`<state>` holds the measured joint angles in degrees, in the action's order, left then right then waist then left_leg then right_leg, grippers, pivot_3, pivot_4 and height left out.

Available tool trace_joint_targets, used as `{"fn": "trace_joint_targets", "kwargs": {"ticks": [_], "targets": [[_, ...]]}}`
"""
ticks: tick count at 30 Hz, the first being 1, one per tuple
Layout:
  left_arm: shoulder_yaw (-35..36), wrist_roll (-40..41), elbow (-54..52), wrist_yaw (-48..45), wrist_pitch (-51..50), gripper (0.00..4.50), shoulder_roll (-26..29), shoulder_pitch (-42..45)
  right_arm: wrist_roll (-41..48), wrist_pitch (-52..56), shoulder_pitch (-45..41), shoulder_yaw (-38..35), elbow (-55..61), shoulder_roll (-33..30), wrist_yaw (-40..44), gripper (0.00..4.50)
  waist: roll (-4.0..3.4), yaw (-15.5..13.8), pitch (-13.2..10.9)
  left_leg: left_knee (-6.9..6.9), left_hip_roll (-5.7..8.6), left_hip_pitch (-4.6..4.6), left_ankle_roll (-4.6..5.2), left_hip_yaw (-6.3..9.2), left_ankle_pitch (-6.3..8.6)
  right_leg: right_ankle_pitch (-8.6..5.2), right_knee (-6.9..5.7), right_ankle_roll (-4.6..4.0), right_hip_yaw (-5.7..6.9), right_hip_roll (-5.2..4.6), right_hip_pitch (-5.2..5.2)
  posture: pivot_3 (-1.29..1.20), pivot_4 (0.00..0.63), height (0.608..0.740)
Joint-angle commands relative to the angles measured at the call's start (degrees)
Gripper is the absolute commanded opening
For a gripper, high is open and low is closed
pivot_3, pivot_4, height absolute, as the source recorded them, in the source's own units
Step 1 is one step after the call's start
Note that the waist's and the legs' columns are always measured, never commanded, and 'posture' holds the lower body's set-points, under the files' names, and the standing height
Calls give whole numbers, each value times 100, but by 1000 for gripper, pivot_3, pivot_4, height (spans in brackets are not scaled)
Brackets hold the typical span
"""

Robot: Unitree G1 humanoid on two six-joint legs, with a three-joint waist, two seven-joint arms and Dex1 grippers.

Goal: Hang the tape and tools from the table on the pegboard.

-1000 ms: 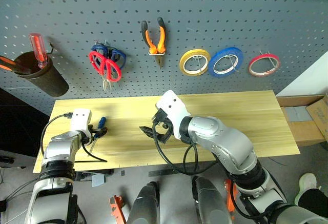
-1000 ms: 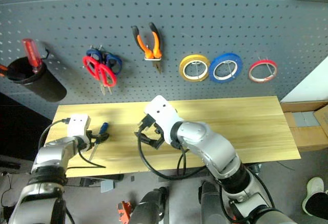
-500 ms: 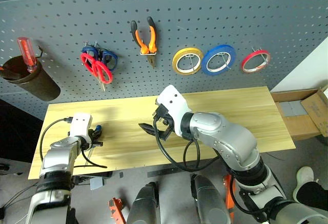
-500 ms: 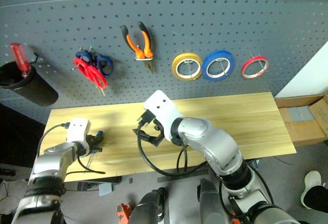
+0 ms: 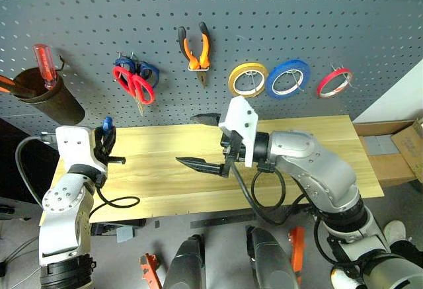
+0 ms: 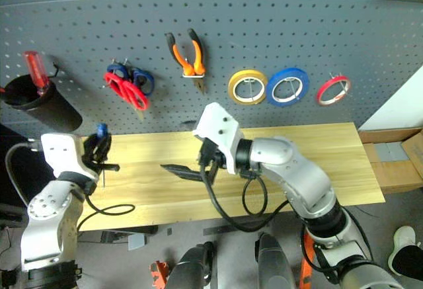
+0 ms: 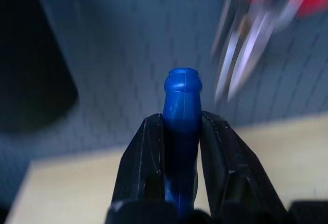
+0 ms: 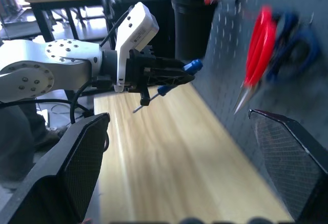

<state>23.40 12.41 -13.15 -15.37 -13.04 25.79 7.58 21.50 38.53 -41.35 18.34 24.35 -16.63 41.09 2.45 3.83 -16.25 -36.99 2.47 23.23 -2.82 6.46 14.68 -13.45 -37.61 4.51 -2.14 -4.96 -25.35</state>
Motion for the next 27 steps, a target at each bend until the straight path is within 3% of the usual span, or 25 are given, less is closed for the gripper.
{"fn": "trace_joint_targets", "kwargs": {"ticks": [1, 6, 11, 14, 20, 27], "targets": [[262, 44, -278, 94, 355, 636, 218, 386, -22, -529, -200, -202, -186, -14, 214, 4500, 13, -35, 48, 0, 1, 0, -7, -2, -4, 0, 0, 0, 1, 1, 0, -4, 169, 740], [519, 205, -65, 179, 411, 636, 542, 1115, 6, -838, -491, -323, -671, -142, 558, 4500, 62, -77, 170, -3, 4, -1, -18, -11, -10, 1, 2, -1, 1, 1, 2, 2, 136, 740], [716, 403, 132, 169, 430, 636, 760, 1586, -46, -1060, -632, -382, -921, -242, 702, 4500, 64, -80, 278, -2, 5, -3, -20, -14, -10, 2, 3, 0, 2, 1, 2, 8, 125, 740], [1019, 751, 631, 415, 260, 636, 919, 2318, -90, -1135, -651, -415, -999, -245, 667, 4500, 75, -90, 305, -5, 6, -7, -21, -15, -10, 2, -3, -1, 3, 3, 2, 13, 118, 740], [894, 596, 1851, 217, 854, 636, 1361, 3110, -141, -1166, -665, -425, -1053, -193, 647, 4500, 78, -86, 399, -6, 9, -20, -29, -26, -12, 9, -13, -10, 6, 13, 4, 7, 114, 740], [676, 454, 2430, 231, 1346, 636, 1205, 3256, -245, -1174, -670, -394, -1056, -200, 674, 4500, 88, -65, 437, -13, 8, -27, -30, -29, -11, 12, -22, -12, 7, 13, 7, -13, 117, 740]]}}
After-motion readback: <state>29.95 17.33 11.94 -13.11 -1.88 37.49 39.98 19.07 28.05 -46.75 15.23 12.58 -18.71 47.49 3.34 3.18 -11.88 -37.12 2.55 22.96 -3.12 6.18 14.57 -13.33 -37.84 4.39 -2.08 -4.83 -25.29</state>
